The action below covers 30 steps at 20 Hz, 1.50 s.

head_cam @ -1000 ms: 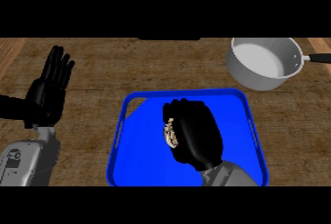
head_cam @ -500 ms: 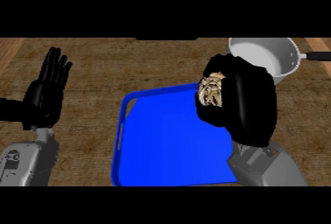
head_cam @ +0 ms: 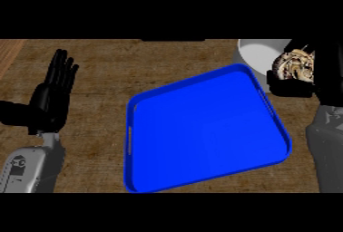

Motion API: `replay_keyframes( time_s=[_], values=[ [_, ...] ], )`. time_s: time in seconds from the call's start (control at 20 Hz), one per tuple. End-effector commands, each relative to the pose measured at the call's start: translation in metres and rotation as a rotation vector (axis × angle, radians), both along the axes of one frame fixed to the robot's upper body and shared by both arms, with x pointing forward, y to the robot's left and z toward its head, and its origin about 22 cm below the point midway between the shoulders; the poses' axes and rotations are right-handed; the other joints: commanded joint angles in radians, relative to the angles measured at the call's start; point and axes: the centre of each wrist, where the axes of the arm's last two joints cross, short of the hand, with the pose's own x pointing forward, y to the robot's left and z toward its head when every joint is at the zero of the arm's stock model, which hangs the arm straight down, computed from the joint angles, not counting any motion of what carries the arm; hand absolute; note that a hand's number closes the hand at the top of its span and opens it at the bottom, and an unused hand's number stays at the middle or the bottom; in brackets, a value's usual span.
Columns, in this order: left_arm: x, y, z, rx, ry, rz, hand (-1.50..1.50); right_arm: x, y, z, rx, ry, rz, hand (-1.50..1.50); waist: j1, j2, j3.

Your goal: Pick the cupcake from the tray and place it in the pot

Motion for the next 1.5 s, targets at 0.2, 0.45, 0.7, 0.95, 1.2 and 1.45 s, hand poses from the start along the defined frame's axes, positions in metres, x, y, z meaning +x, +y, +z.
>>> replay_keyframes(
  time_s=[0.2,0.45,0.7,0.95,1.2,1.45],
  values=[
    [-0.005,0.006,0.003,0.002,0.003,0.003,0.00,0.026,-0.103,-0.014,0.041,0.004,-0.059,1.50,0.004,0.000,0.000],
    [-0.001,0.008,-0.002,-0.011,-0.007,-0.025,0.00,0.065,-0.126,-0.027,0.058,0.023,-0.019,1.50,0.015,0.004,0.000],
    [-0.005,0.010,0.000,-0.019,-0.003,0.000,0.00,0.056,-0.163,-0.083,0.032,0.027,-0.012,1.50,0.012,0.002,0.000],
    [0.001,0.000,0.011,-0.010,-0.016,-0.036,0.00,0.086,-0.178,-0.074,0.030,0.097,-0.061,1.50,0.039,0.010,0.001],
    [0.001,0.002,0.004,-0.002,-0.004,-0.043,0.00,0.083,-0.189,-0.095,0.217,0.272,-0.056,1.50,0.046,0.015,0.002],
    [-0.005,-0.010,0.004,-0.009,-0.018,-0.062,0.00,0.078,-0.201,-0.104,0.258,0.333,0.075,-1.50,0.052,0.016,0.003]
  ],
)
